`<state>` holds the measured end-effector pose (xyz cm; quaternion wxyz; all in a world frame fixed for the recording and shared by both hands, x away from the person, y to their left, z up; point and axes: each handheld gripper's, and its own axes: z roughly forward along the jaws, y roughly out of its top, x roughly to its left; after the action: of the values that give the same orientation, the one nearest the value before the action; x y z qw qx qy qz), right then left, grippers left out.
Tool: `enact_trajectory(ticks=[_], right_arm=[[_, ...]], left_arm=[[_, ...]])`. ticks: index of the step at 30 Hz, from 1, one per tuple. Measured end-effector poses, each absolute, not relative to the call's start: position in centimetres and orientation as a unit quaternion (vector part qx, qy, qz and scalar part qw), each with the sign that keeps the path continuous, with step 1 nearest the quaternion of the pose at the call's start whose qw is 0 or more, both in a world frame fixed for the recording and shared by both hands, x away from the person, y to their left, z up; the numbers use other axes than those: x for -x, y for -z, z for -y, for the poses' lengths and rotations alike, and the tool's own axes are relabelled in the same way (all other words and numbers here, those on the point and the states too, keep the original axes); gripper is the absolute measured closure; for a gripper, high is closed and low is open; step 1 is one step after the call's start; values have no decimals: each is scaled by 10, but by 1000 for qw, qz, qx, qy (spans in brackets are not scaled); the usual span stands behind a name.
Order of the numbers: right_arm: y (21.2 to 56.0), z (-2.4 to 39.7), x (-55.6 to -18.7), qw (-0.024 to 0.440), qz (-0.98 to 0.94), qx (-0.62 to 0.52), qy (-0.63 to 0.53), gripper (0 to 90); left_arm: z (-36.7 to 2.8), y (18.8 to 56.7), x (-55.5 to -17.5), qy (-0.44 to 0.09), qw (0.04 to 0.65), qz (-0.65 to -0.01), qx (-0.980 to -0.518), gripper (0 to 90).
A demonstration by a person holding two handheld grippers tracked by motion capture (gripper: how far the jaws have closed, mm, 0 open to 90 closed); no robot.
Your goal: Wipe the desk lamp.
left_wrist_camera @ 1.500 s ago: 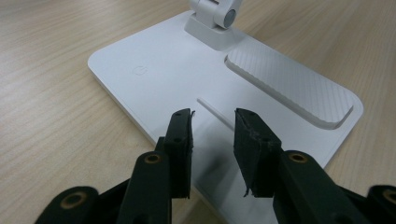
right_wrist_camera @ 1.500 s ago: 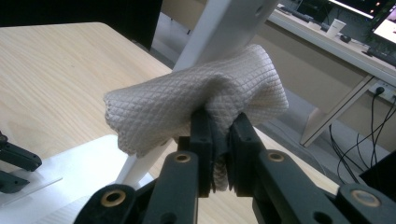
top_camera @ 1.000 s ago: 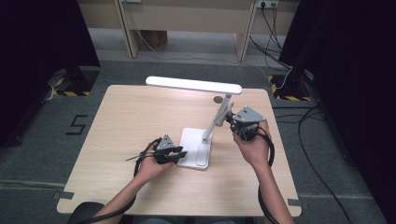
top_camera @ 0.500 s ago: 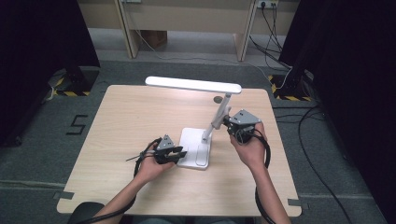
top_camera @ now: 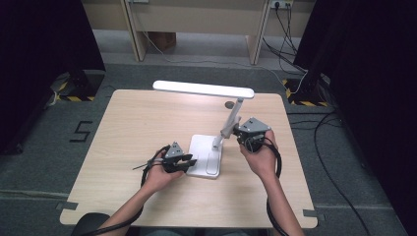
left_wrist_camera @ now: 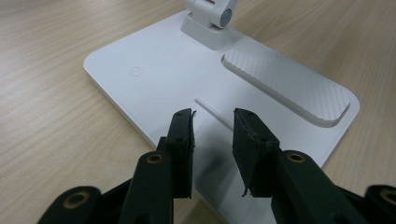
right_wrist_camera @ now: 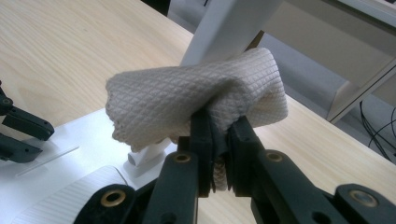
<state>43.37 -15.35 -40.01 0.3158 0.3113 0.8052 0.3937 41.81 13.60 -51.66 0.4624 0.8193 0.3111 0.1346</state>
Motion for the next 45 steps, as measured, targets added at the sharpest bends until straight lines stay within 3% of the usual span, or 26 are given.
enact_trajectory(ticks=[45], right_arm=[[455,134,-446,254,-833,-326,-368,835]], left_arm=[[-135,516,-418,-135,462,-312,-819,689]])
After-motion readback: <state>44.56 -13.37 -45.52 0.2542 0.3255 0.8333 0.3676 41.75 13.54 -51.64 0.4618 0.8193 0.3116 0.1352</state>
